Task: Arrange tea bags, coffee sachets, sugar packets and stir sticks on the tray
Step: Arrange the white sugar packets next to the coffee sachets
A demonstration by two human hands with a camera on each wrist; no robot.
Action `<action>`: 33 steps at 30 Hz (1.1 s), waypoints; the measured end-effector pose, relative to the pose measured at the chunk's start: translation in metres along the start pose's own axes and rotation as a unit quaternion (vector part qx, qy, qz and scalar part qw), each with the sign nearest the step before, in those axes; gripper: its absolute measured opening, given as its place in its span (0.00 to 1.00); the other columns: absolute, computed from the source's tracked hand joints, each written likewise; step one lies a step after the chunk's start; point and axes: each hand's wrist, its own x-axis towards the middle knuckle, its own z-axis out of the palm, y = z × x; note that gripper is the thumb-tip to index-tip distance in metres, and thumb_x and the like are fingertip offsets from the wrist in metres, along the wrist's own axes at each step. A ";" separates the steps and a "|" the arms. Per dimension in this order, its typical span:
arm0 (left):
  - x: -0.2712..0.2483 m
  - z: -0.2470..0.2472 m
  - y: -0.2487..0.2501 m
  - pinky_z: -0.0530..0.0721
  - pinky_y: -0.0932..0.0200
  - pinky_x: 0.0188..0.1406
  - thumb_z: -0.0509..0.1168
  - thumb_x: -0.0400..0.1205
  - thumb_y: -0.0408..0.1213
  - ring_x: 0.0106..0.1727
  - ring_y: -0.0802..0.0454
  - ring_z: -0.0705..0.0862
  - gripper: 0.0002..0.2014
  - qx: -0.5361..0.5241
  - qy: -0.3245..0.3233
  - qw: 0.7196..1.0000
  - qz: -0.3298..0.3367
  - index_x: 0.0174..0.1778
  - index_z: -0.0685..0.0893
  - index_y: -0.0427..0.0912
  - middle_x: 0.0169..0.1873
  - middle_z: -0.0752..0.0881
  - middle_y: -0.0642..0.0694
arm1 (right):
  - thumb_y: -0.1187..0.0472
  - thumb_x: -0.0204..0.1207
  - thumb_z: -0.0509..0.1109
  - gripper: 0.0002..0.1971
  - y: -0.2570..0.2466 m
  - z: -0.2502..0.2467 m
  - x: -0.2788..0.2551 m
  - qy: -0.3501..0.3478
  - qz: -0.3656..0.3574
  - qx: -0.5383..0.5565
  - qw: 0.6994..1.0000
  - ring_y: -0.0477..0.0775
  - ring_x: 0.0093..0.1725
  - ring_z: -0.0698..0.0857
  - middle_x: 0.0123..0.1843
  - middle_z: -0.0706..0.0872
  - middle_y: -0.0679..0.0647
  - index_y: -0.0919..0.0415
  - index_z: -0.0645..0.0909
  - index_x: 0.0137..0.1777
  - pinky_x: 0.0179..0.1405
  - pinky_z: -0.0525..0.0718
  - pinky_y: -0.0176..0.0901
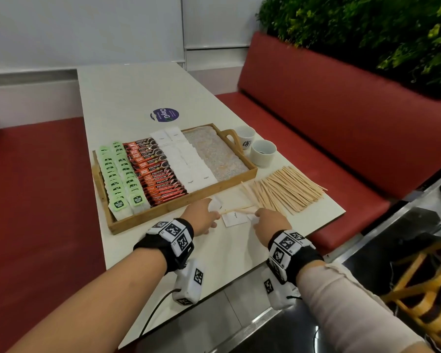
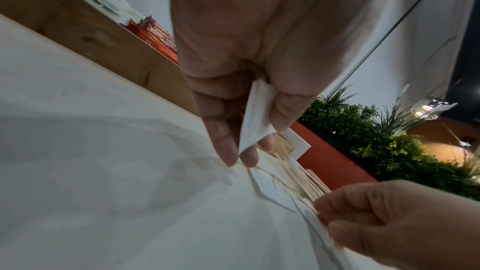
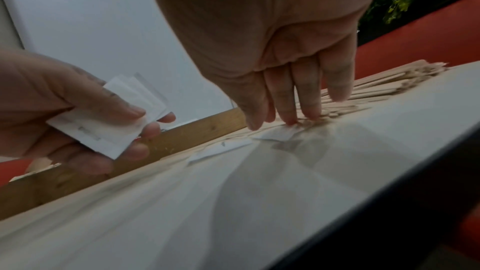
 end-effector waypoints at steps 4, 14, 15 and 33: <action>-0.001 -0.001 0.001 0.84 0.58 0.35 0.59 0.84 0.35 0.44 0.52 0.86 0.23 -0.003 -0.008 1.000 -0.004 0.76 0.68 0.38 0.58 0.81 0.44 | 0.60 0.80 0.57 0.18 0.012 -0.003 0.006 0.003 0.018 -0.043 0.999 0.58 0.67 0.78 0.65 0.82 0.55 0.54 0.72 0.70 0.71 0.72 0.55; 0.006 0.011 0.008 0.85 0.57 0.37 0.61 0.82 0.33 0.43 0.51 0.85 0.17 -0.028 -0.017 0.999 -0.025 0.68 0.76 0.40 0.54 0.85 0.40 | 0.42 0.78 0.62 0.20 0.013 -0.010 0.007 0.040 -0.053 -0.164 0.984 0.55 0.63 0.78 0.60 0.84 0.51 0.52 0.79 0.64 0.63 0.73 0.49; 0.007 0.012 0.008 0.85 0.58 0.36 0.61 0.82 0.33 0.43 0.51 0.86 0.19 -0.031 -0.019 0.999 -0.031 0.69 0.75 0.40 0.53 0.86 0.39 | 0.41 0.78 0.62 0.22 0.012 -0.008 0.009 0.041 -0.058 -0.171 0.983 0.55 0.63 0.78 0.60 0.83 0.52 0.53 0.79 0.65 0.62 0.73 0.49; 0.035 0.017 0.031 0.80 0.61 0.31 0.63 0.82 0.30 0.35 0.53 0.82 0.23 -0.084 -0.034 0.992 -0.082 0.73 0.69 0.38 0.61 0.83 0.38 | 0.64 0.69 0.75 0.22 0.004 -0.038 0.069 -0.078 -0.208 -0.174 0.959 0.59 0.61 0.79 0.61 0.76 0.55 0.52 0.76 0.62 0.53 0.78 0.47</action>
